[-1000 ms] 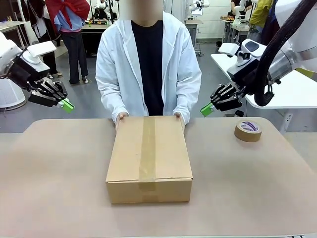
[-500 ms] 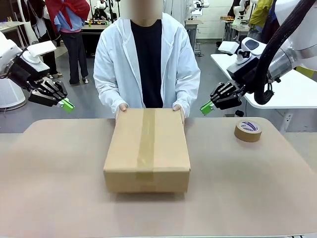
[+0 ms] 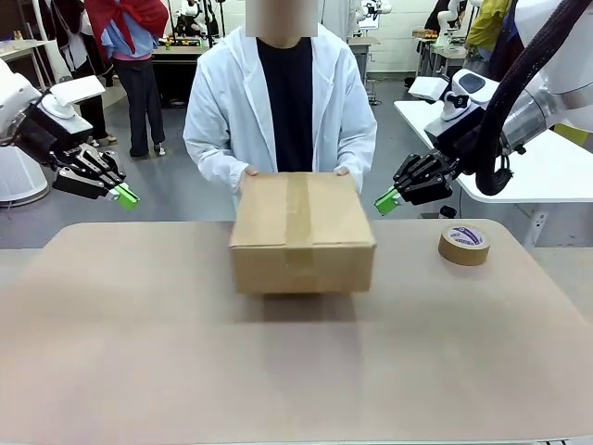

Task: Wrap the clocks to prevent damage.
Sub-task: After the human seals the box with tape, release both hands from the side flaps of the Package Box.

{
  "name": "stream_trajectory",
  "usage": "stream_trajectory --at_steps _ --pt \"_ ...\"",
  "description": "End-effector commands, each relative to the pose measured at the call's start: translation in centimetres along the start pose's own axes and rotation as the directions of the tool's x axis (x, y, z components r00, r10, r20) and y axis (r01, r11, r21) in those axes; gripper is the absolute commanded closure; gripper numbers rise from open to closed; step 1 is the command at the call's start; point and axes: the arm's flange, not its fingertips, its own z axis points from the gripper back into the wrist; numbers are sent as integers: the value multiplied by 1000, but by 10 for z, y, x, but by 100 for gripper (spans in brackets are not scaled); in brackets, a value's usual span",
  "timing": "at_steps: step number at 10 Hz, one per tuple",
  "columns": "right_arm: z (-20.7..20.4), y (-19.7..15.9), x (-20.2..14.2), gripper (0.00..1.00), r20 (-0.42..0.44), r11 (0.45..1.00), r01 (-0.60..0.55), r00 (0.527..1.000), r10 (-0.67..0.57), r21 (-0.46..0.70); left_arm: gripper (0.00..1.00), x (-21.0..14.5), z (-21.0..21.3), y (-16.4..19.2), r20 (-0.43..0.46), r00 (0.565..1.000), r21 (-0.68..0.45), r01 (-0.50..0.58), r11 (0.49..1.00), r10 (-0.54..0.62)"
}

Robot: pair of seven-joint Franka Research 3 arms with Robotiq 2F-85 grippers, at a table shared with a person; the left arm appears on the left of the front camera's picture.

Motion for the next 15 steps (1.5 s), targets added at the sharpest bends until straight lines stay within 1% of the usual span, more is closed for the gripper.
stream_trajectory --at_steps 1,3,4,5,6,7,8,10,11,12,15 --pt "0 -2 2 99 9 1000 -14 1000 14 0 100 2 1 1 -2 1000 12 10 1000 -10" --pt "0 -2 2 99 9 1000 -14 1000 14 0 100 0 0 0 0 1000 0 0 1000 0" --pt "0 0 0 39 0 1000 0 1000 0 0 45 0 4 -3 29 1000 3 11 1000 -11" --pt "0 4 -3 39 -10 1000 -6 1000 6 5 44 0 1 -15 32 999 24 13 1000 -14" --pt "1 4 -1 0 -12 1000 -8 1000 8 -6 0 2 5 -13 27 999 22 21 1000 -22" --pt "2 1 1 36 -6 1000 -3 1000 3 -15 43 4 9 -9 30 999 14 25 1000 -26" --pt "2 1 -2 0 -14 1000 6 1000 -6 -7 0 4 5 -13 40 999 17 22 1000 -23" --pt "2 -1 -3 0 -11 1000 14 1000 -15 -4 0 5 8 -11 38 999 9 24 1000 -24" --pt "2 0 -3 0 -15 1000 16 1000 -16 1 4 4 8 -13 39 999 9 23 1000 -24" --pt "2 1 -5 0 -14 1000 17 1000 -16 6 0 4 6 -14 40 999 6 22 1000 -22" --pt "0 -1 -5 0 -8 999 30 1000 -30 17 0 4 6 -13 44 999 -1 12 1000 -12"
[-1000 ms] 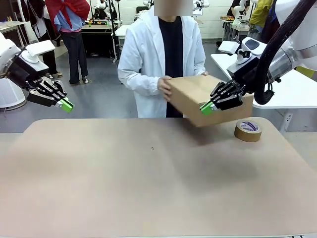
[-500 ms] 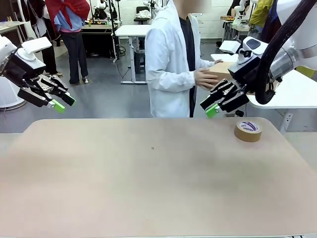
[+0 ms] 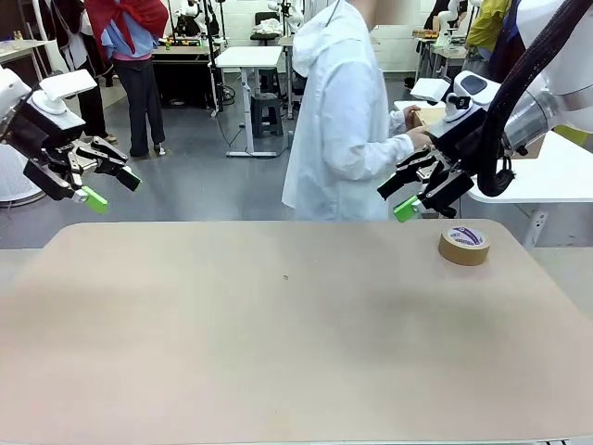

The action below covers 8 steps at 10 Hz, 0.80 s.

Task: Wrap the clocks to prevent damage.
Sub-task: After the human seals the box with tape, release both hands from the side flaps of the Package Box.

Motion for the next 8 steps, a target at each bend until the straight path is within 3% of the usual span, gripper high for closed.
stream_trajectory --at_steps 1,8 --pt "-1 1 -1 0 -2 999 22 1000 -22 25 0 0 -1 -4 21 1000 -5 -12 1000 12" --pt "0 0 -1 0 1 1000 2 1000 -2 2 0 -1 -1 0 1 1000 -3 -2 1000 2"
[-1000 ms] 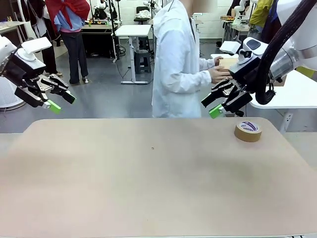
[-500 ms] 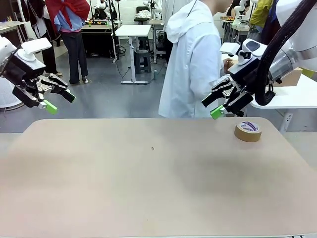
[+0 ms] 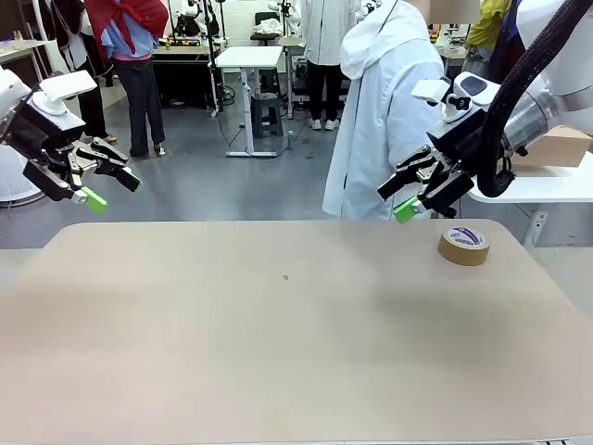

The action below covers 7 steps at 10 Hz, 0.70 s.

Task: Wrap the clocks to prevent damage.
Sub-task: After the human seals the box with tape, release both hands from the side flaps of the Package Box.

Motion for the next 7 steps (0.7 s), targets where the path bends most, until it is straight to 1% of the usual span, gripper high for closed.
stream_trajectory --at_steps 1,2,3,4,5,6,7 --pt "19 -8 -9 0 90 1000 7 996 -8 11 0 -11 8 6 57 998 35 -12 999 10" --pt "40 -14 -23 0 183 1000 17 983 -21 24 0 -24 13 8 128 992 66 -24 998 15" --pt "59 -15 -38 0 249 1000 -5 968 -1 25 0 -41 21 10 209 978 91 -27 995 8" --pt "75 -15 -54 0 301 998 -21 954 4 55 0 -57 33 11 269 963 136 -53 989 14" --pt "91 -14 -75 0 349 998 -13 937 -11 67 0 -76 44 6 338 941 196 -85 977 14" --pt "105 -13 -94 0 389 998 -7 921 -19 67 0 -93 58 0 388 922 235 -99 967 0" --pt "118 -11 -112 0 421 998 2 907 -26 59 0 -107 72 -6 414 910 236 -112 965 4"
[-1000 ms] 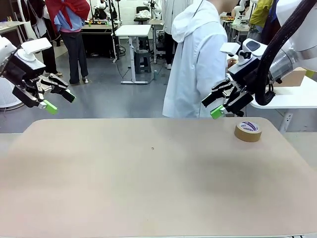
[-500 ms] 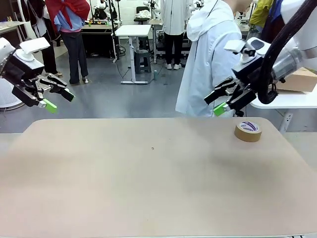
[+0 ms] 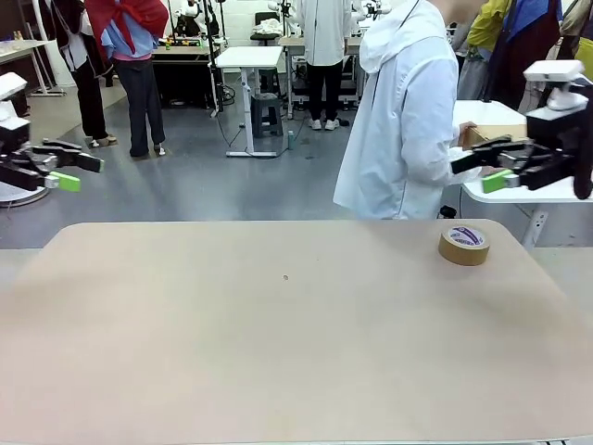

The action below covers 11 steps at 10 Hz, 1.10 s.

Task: Wrap the clocks to prevent damage.
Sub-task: After the human seals the box with tape, release both hands from the side flaps of the Package Box.

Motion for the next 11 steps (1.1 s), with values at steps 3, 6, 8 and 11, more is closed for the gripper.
stream_trajectory --at_steps 3,6,8,11 --pt "50 7 -27 0 123 998 20 992 -13 -56 0 -21 69 -24 93 995 72 27 997 -34" --pt "61 15 -28 0 128 977 24 992 3 -211 0 -37 83 -31 97 995 78 3 997 -10" --pt "60 8 -26 0 130 940 91 990 -50 -328 0 -32 88 -31 105 994 98 -17 995 7" --pt "73 11 -29 0 118 982 24 993 -2 -190 0 -32 88 -31 105 994 98 -17 995 7"
